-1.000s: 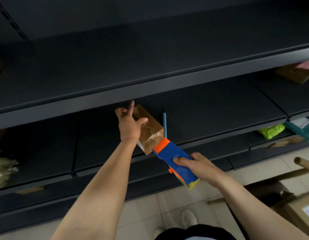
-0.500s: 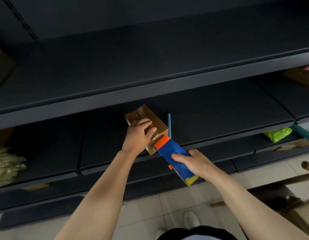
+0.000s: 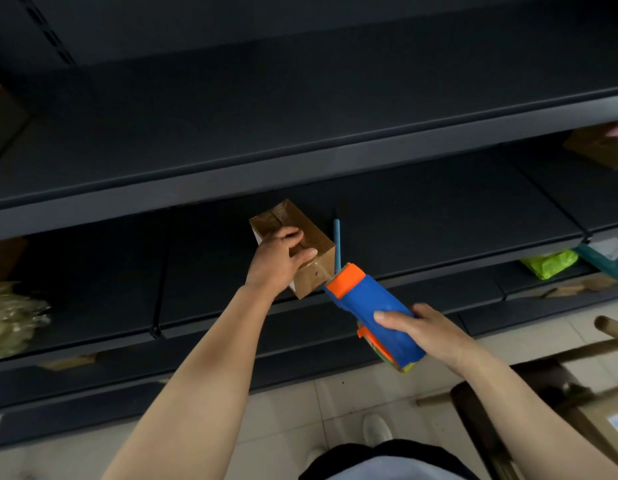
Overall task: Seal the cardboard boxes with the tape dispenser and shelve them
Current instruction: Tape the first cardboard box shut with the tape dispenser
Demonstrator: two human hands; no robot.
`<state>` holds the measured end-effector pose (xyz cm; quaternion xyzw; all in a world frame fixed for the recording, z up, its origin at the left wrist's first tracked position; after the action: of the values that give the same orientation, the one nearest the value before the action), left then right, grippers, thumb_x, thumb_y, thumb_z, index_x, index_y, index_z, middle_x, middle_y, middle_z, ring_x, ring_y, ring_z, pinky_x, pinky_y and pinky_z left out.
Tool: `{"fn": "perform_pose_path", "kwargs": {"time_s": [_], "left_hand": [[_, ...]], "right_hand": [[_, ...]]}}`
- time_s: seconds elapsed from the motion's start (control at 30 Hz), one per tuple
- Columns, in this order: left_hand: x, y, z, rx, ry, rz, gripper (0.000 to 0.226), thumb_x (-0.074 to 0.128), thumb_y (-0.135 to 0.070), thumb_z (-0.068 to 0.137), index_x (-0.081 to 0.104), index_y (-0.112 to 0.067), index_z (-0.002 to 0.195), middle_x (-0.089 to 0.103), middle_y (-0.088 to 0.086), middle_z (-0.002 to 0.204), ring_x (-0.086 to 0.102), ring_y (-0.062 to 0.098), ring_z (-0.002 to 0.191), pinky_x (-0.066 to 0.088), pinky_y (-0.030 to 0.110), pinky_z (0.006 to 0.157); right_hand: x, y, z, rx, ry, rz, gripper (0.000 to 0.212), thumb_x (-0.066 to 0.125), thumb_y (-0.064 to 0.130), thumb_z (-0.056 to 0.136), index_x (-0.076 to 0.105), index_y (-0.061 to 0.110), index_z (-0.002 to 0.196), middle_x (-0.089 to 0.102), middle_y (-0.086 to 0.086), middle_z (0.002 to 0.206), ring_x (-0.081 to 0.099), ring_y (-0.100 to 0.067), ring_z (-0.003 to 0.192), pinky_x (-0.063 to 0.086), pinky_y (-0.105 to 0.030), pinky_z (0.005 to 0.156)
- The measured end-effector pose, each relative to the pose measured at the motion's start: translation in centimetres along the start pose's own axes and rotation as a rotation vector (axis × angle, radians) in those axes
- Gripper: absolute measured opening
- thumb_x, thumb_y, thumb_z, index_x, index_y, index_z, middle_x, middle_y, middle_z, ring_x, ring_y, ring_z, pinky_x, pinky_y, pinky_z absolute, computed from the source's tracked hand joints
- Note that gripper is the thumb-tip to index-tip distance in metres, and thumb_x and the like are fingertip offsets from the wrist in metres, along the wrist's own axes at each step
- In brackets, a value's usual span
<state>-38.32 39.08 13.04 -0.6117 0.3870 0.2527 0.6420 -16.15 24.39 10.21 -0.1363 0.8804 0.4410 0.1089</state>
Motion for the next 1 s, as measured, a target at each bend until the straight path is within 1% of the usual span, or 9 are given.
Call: {"fn": "perform_pose_path", "kwargs": {"time_s": [0.07, 0.13, 0.2, 0.3, 0.47, 0.6, 0.7, 0.83, 1.0], "left_hand": [[0.0, 0.0, -0.1, -0.004, 0.009, 0.010, 0.055, 0.057, -0.043, 0.090, 0.046, -0.020, 0.139, 0.039, -0.009, 0.142, 0.034, 0.013, 0.131, 0.030, 0.029, 0.102], [-0.1, -0.1, -0.1, -0.002, 0.022, 0.020, 0.055, 0.055, -0.044, 0.091, 0.045, -0.021, 0.139, 0.038, -0.010, 0.143, 0.033, 0.013, 0.132, 0.030, 0.030, 0.102], [-0.1, -0.2, -0.1, -0.009, 0.032, 0.015, 0.055, 0.056, -0.043, 0.091, 0.045, -0.021, 0.139, 0.038, -0.010, 0.143, 0.034, 0.013, 0.131, 0.031, 0.029, 0.101], [-0.2, -0.5, -0.2, -0.008, 0.024, 0.016, 0.054, 0.056, -0.042, 0.091, 0.045, -0.020, 0.140, 0.039, -0.010, 0.143, 0.035, 0.012, 0.131, 0.030, 0.028, 0.101], [-0.2, -0.9, -0.4, 0.003, 0.030, 0.025, 0.053, 0.056, -0.039, 0.092, 0.045, -0.018, 0.140, 0.039, -0.008, 0.145, 0.034, 0.013, 0.132, 0.030, 0.028, 0.104], [-0.1, -1.0, -0.3, -0.010, 0.026, 0.053, 0.053, 0.053, -0.040, 0.093, 0.043, -0.019, 0.141, 0.037, -0.007, 0.147, 0.034, 0.014, 0.133, 0.030, 0.030, 0.104], [0.1, -0.9, -0.4, -0.019, 0.019, 0.092, 0.059, 0.051, -0.048, 0.092, 0.040, -0.021, 0.143, 0.034, -0.007, 0.149, 0.030, 0.015, 0.135, 0.031, 0.033, 0.106], [0.9, -0.8, -0.7, -0.004, 0.047, 0.294, 0.085, 0.059, -0.061, 0.080, 0.027, -0.021, 0.148, 0.024, -0.008, 0.153, 0.020, 0.022, 0.140, 0.022, 0.037, 0.112], [1.4, -0.8, -0.7, 0.029, -0.011, 0.371, 0.077, 0.059, -0.048, 0.087, 0.024, -0.020, 0.149, 0.023, -0.006, 0.154, 0.019, 0.025, 0.140, 0.014, 0.033, 0.114]], "right_hand": [[0.1, -0.3, -0.2, -0.004, 0.001, 0.014, 0.066, 0.073, 0.069, 0.051, 0.065, 0.019, 0.093, 0.072, 0.002, 0.086, 0.070, -0.011, 0.075, 0.053, -0.030, 0.071], [0.7, 0.0, -0.4, 0.008, 0.016, -0.005, 0.048, 0.073, 0.060, 0.066, 0.063, 0.020, 0.089, 0.073, 0.005, 0.075, 0.070, -0.009, 0.066, 0.052, -0.022, 0.057], [1.4, 0.7, -0.1, 0.005, 0.014, -0.032, 0.046, 0.070, 0.057, 0.069, 0.065, 0.015, 0.088, 0.071, 0.006, 0.065, 0.067, -0.009, 0.056, 0.047, -0.018, 0.048], [2.3, 2.4, 0.8, 0.019, -0.005, -0.107, 0.046, 0.066, 0.053, 0.074, 0.066, 0.010, 0.089, 0.068, -0.001, 0.069, 0.063, -0.014, 0.057, 0.044, -0.024, 0.054], [3.8, 6.1, 2.3, -0.043, -0.079, -0.363, 0.037, 0.063, 0.049, 0.078, 0.054, 0.014, 0.072, 0.055, 0.001, 0.058, 0.051, -0.012, 0.046, 0.036, -0.022, 0.045], [5.2, 8.2, 2.7, -0.111, -0.171, -0.574, 0.038, 0.058, 0.050, 0.082, 0.046, 0.017, 0.068, 0.051, 0.001, 0.060, 0.051, -0.015, 0.053, 0.034, -0.025, 0.046], [5.9, 7.5, 2.7, -0.054, -0.204, -0.697, 0.038, 0.054, 0.048, 0.087, 0.044, 0.015, 0.071, 0.051, -0.001, 0.067, 0.054, -0.021, 0.065, 0.040, -0.029, 0.055], [5.6, 4.2, 2.4, 0.094, -0.194, -0.588, 0.037, 0.051, 0.051, 0.089, 0.053, 0.014, 0.092, 0.053, 0.001, 0.076, 0.061, -0.024, 0.083, 0.044, -0.031, 0.066], [4.0, 3.5, 2.5, 0.072, -0.214, -0.521, 0.042, 0.051, 0.053, 0.089, 0.052, 0.012, 0.085, 0.056, -0.002, 0.076, 0.058, -0.020, 0.073, 0.037, -0.027, 0.055]]}}
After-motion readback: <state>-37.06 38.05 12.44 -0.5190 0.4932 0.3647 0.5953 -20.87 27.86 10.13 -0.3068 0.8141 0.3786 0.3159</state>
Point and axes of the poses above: each hand's wrist, its own z-axis towards the middle knuckle, its own x-axis out of the palm, y = z × x, the point moved 7 cm from there along z, towards the middle knuckle
